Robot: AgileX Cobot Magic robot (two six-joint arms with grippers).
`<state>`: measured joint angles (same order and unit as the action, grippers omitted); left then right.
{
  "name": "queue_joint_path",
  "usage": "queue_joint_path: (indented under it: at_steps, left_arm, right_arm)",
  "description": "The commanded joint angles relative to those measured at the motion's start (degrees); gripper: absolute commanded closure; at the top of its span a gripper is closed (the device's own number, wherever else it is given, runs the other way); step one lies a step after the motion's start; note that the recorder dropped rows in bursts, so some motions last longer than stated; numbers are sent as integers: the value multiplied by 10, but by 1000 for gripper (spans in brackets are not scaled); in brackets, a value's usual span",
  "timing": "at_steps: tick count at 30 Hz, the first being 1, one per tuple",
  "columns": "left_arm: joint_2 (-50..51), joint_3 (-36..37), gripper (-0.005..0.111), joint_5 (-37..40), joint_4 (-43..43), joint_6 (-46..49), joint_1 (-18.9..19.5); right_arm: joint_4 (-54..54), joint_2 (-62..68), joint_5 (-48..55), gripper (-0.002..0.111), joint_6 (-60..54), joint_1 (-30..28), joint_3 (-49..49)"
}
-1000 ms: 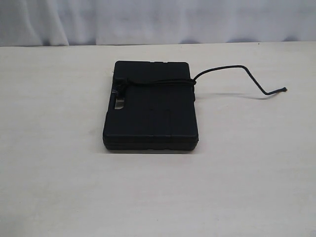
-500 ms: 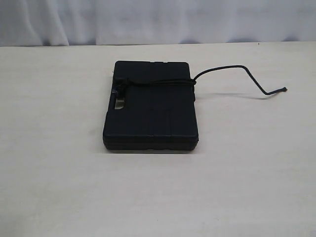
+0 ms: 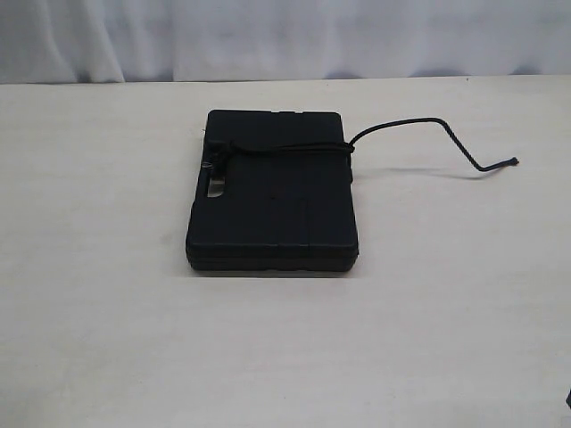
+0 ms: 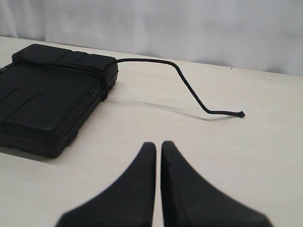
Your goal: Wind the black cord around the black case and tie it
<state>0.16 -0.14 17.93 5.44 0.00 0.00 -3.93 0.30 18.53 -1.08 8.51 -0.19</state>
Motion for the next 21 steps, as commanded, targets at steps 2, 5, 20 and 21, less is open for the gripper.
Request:
queue_joint_path:
  at_steps: [2,5,20,21]
  left_arm:
    - [-2,1,107,-3,-1,3,1]
    - [-2,1,107,-3,-1,3,1]
    - [-2,1,107,-3,-1,3,1]
    - [-2,1,107,-3,-1,3,1]
  right_arm:
    - [2,-3,12,104,17,-3,2]
    - [3,-3,12,104,18,-3,2]
    - [5,-3,12,104,19,-3,2]
    - [5,-3,12,104,19,-3,2]
